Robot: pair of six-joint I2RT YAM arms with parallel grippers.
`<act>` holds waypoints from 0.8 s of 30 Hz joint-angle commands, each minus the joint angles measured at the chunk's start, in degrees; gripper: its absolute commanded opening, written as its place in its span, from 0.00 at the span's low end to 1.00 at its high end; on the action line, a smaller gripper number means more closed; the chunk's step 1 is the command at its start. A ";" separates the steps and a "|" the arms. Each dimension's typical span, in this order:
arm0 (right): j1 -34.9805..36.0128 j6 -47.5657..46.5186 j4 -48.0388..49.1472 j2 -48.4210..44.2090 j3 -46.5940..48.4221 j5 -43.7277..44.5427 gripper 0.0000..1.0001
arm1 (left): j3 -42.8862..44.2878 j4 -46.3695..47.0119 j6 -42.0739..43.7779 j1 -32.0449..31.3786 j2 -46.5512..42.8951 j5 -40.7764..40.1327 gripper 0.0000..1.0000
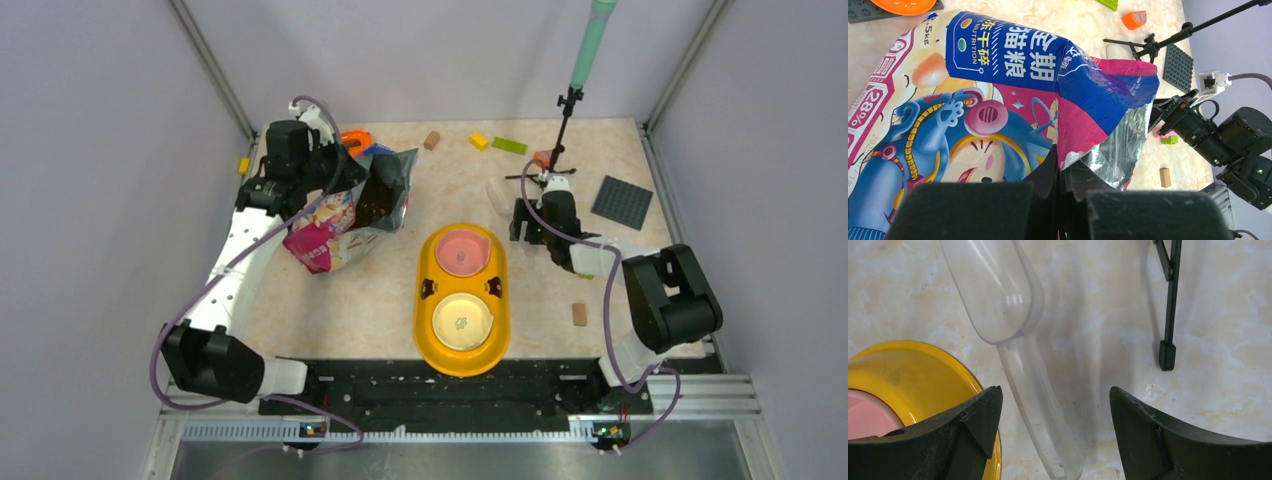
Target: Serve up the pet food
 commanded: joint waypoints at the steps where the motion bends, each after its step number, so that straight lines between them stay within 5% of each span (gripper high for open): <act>1: 0.99 0.78 3.40 1.50 -0.13 1.07 0.79 | -1.11 3.15 -0.18 -0.45 -1.02 0.19 0.00; 14: 3.69 -0.56 -1.65 8.83 6.93 5.56 0.67 | -1.57 4.11 -0.54 -0.46 -1.12 0.07 0.00; 24: 3.70 0.73 -0.08 7.22 4.66 1.19 0.13 | -1.48 3.20 0.44 -0.46 -1.19 0.07 0.00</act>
